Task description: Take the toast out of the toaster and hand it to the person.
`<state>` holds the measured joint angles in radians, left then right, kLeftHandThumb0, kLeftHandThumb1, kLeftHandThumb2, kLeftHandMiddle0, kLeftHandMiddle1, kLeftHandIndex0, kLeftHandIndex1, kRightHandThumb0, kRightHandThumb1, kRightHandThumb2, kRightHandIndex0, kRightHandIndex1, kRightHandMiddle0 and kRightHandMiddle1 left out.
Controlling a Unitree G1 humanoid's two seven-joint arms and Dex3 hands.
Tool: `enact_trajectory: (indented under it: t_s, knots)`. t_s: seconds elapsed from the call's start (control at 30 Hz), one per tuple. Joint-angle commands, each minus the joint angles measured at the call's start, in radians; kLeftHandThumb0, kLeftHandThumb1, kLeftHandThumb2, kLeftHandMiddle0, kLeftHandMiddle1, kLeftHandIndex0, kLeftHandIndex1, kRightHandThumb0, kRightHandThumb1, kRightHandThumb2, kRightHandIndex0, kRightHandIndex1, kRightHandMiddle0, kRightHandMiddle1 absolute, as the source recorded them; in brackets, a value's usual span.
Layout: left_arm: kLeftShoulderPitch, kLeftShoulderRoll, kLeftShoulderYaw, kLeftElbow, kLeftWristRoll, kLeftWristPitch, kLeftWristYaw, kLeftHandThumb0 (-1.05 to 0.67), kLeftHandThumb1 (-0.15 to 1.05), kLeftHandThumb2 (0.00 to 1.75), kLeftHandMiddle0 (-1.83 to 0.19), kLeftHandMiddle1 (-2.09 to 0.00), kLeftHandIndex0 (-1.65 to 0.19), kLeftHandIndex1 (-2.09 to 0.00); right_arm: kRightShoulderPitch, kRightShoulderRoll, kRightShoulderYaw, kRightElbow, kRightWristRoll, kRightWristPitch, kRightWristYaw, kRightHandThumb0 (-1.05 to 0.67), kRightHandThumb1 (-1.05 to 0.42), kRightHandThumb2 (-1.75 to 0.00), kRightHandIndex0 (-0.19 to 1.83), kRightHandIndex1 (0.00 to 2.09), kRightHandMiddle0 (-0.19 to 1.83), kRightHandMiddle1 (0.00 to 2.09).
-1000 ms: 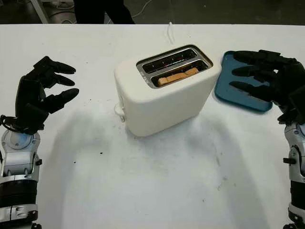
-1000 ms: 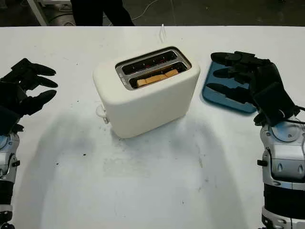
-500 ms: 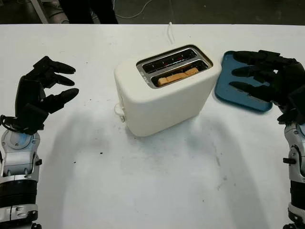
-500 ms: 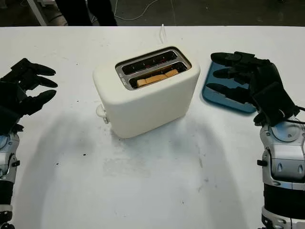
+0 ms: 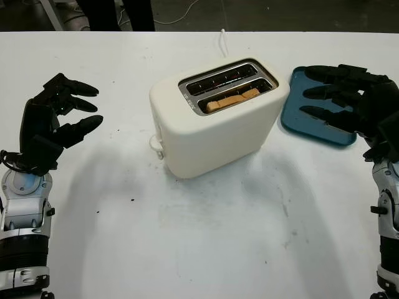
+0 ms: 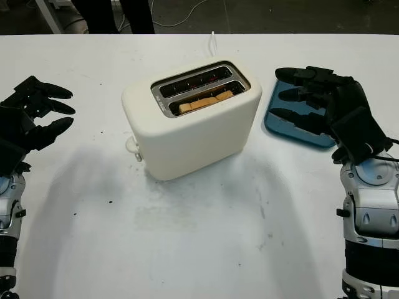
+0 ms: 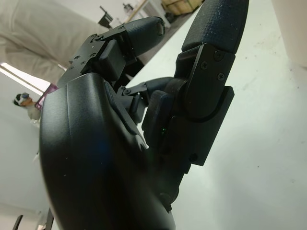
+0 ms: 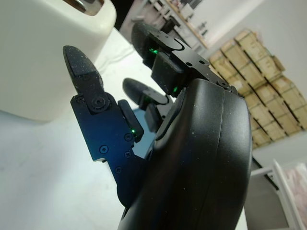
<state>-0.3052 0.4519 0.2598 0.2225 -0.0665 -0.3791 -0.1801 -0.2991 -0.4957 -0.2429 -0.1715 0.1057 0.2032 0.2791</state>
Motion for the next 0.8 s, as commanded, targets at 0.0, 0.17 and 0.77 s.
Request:
enact_trajectory:
  t_s: [0.0,0.17,0.77]
  knots:
    - [0.006,-0.002,0.007,-0.005,0.005,-0.014,0.01,-1.05,0.92,0.08,-0.48,-1.28,-0.44,-1.14,0.013,0.003,-0.005,-0.003,0.003,0.004,-0.002,-0.47,-0.73,0.0,0.55,0.76,0.87,0.05]
    - [0.006,-0.002,0.008,-0.004,0.003,-0.012,0.007,-1.05,0.92,0.09,-0.49,-1.28,-0.44,-1.14,0.012,0.004,-0.006,-0.009,0.006,0.015,-0.003,-0.43,-0.72,0.0,0.56,0.75,0.87,0.05]
    - [0.007,-0.002,0.01,-0.005,-0.002,-0.011,0.004,-1.05,0.92,0.09,-0.48,-1.27,-0.44,-1.12,0.014,0.008,-0.005,-0.012,-0.002,0.012,-0.009,-0.38,-0.73,0.0,0.57,0.73,0.87,0.04]
